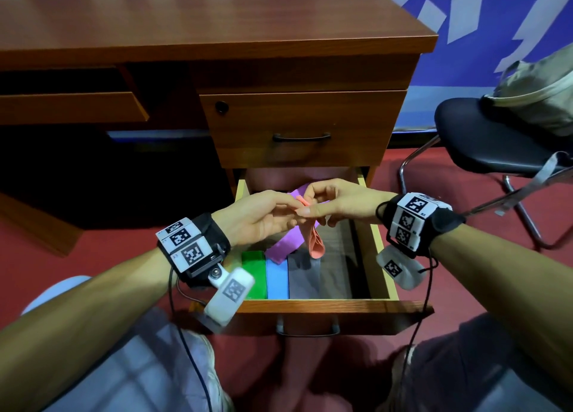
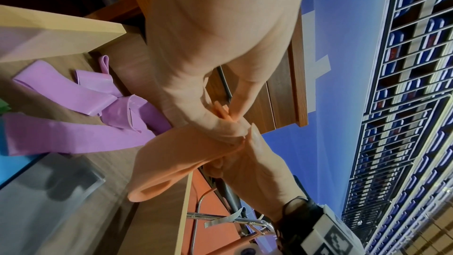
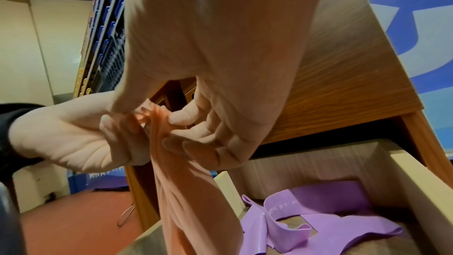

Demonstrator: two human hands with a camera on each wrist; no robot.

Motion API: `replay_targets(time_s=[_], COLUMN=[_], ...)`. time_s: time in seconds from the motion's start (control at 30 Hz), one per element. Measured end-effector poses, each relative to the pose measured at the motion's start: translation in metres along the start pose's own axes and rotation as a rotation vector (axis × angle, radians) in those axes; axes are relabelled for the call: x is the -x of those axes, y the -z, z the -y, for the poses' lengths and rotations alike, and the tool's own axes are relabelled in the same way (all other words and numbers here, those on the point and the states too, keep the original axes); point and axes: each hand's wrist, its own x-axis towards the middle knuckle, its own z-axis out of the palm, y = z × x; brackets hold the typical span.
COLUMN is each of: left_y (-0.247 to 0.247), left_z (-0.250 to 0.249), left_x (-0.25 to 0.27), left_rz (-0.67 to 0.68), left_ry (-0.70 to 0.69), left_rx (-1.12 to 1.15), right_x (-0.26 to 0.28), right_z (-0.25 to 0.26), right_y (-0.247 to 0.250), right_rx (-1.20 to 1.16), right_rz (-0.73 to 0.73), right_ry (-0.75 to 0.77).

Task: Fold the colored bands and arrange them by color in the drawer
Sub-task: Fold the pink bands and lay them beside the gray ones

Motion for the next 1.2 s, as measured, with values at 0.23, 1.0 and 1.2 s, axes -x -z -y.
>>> replay_targets(time_s=[0.23, 1.0, 1.2], left_y=[0.007, -0.005, -0.008], left_z=[-0.010, 0.018, 0.047], left_x=[0.004, -0.065, -0.090], left_rz=[-0.004, 0.127, 0.142], left_ry=[0.109, -0.128, 0.047], left_rx=[0.125, -0.837, -0.898], right_x=[-0.002, 0.008, -0.004], right_z=[0.002, -0.012, -0.048], right_y=[-0.002, 0.046, 0.050], right_rx=[0.157, 0.128, 0.679], right_rz=[-0.076, -0.458, -0.389], right_ry=[0.090, -0.016, -0.144])
